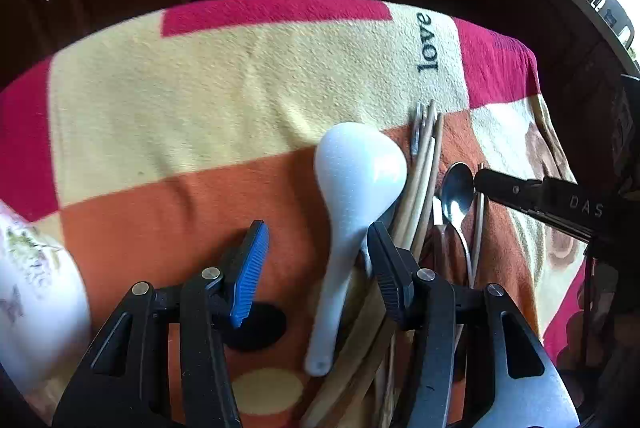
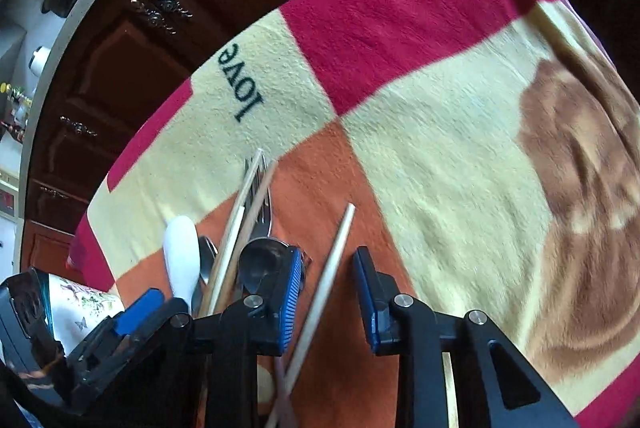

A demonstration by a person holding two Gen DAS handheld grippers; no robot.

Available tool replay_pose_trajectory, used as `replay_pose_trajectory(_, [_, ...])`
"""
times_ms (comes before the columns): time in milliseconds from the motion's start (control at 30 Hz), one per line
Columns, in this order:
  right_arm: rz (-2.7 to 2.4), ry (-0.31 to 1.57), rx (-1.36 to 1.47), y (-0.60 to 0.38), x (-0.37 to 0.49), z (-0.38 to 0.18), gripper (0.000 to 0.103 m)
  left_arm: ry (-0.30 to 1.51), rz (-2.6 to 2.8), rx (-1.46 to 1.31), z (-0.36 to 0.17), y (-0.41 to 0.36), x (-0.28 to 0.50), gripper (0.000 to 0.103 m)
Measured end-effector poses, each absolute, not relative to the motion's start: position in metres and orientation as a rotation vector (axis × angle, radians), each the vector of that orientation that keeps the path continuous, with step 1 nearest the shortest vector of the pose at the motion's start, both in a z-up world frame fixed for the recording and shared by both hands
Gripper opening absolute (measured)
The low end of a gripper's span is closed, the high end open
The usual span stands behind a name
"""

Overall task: Organize utensils
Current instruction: 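Grasp the white rice paddle handle with the left tool while the right tool grasps a wooden chopstick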

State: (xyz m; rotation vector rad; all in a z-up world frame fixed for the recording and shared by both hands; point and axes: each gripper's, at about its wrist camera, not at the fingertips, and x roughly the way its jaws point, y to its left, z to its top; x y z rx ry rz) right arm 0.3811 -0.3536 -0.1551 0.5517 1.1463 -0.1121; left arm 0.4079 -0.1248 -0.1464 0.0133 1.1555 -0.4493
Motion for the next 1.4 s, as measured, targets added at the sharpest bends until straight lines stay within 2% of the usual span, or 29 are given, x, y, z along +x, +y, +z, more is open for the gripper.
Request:
replay_pose_trajectory(100, [-0.125,1.149,0.578,-0.358,0.383,-0.155,0.019,1.154,-0.447,0.038,-0.146,-0.131,0.41,0.051])
replay_pose_trajectory(167, [-0.149,1.132,0.57,-0.363,0.38,-0.15,0.019,1.155,-0.437,0.056,-0.146,-0.133,0.411,0.045])
replay_pose_trajectory(233, [-0.15,1.144,0.584,-0.369,0.38,-0.151,0.019,1.161,-0.425,0.057,-0.147,-0.134,0.414,0.021])
replay_pose_trajectory(333, [-0.11,1.173,0.618,-0.368,0.383,-0.16,0.019,1.164,-0.425,0.047,-0.147,-0.13,0.412,0.021])
replay_pose_trajectory(467, [-0.152,1.176,0.517,-0.354,0.387,-0.158,0.019,1.161,-0.397,0.011,-0.144,-0.113,0.402,0.021])
replay_pose_trajectory(533, [-0.184,1.179,0.459,-0.349,0.391,-0.158,0.009,1.166,-0.377,-0.022,-0.143,-0.102,0.397,0.021])
replay_pose_trajectory(600, [-0.193,1.181,0.423,-0.344,0.392,-0.158,0.007,1.173,-0.366,-0.07,-0.144,-0.09,0.391,0.021])
replay_pose_trajectory(867, [-0.239,1.172,0.295,-0.346,0.373,-0.152,0.007,1.204,-0.329,-0.162,-0.144,-0.058,0.366,0.021])
replay_pose_trajectory(1067, [-0.217,1.185,0.228,-0.343,0.383,-0.155,0.006,1.198,-0.301,-0.096,-0.145,-0.066,0.369,0.023])
replay_pose_trajectory(1133, [-0.212,1.183,0.253,-0.345,0.381,-0.154,0.012,1.189,-0.29,-0.065,-0.145,-0.07,0.371,0.023])
replay_pose_trajectory(1233, [-0.22,1.174,0.235,-0.345,0.378,-0.155,0.012,1.178,-0.283,-0.031,-0.146,-0.075,0.377,0.022])
replay_pose_trajectory(1300, [-0.229,1.166,0.19,-0.335,0.378,-0.158,0.007,1.172,-0.286,-0.039,-0.145,-0.072,0.376,0.02])
replay_pose_trajectory(1400, [-0.214,1.129,0.223,-0.331,0.376,-0.151,0.006,1.141,-0.314,-0.103,-0.139,-0.058,0.366,0.02])
